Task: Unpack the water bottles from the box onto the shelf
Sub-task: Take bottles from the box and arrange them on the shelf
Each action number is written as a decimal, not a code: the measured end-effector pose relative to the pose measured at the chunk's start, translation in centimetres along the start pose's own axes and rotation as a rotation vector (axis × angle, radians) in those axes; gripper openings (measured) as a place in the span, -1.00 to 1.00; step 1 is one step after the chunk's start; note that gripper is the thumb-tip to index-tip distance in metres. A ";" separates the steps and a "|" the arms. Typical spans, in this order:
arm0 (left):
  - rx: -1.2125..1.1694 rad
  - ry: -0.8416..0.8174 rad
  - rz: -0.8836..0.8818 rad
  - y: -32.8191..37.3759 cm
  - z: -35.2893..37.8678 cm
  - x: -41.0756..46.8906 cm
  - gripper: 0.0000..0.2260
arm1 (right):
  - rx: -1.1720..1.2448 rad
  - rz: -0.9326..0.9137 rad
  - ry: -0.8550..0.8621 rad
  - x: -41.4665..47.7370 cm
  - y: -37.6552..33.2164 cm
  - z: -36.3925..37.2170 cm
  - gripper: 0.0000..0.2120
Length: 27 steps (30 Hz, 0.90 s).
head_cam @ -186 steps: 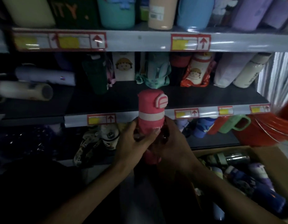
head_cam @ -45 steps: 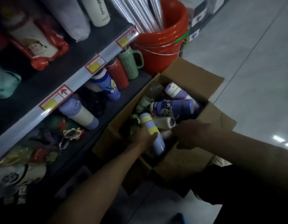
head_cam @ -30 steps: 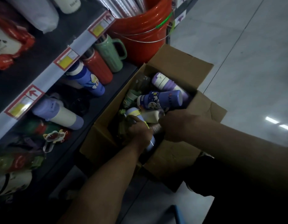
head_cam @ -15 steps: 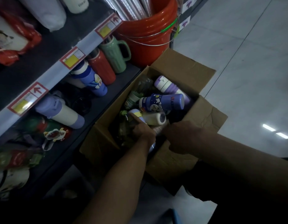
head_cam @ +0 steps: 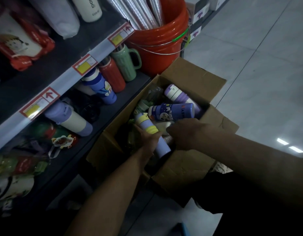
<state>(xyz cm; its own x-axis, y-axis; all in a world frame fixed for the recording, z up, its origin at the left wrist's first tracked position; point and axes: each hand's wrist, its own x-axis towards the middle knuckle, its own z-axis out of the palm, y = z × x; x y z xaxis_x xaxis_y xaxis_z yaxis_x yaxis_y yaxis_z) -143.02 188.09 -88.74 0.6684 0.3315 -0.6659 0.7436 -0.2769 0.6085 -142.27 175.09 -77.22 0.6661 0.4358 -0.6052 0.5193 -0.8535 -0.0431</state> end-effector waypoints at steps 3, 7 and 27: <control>-0.019 0.114 0.078 -0.9 -1.1 1.7 0.08 | -0.013 -0.005 0.012 0.3 -0.4 -1.2 -0.67; -0.082 0.066 0.166 -1.2 -4.4 1.4 0.01 | -0.006 -0.021 0.032 0.4 -1.5 -2.4 -0.62; -0.750 -0.172 0.443 -2.0 -23.3 -8.6 -0.45 | 0.911 -0.326 0.392 -2.8 -10.9 -7.8 -0.49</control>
<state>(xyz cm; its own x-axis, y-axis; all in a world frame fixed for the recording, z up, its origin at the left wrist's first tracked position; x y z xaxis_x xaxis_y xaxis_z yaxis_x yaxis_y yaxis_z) -150.69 206.76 -74.18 0.9305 0.1772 -0.3206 0.2490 0.3360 0.9083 -145.66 185.41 -68.87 0.7776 0.6072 -0.1633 0.2134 -0.4992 -0.8398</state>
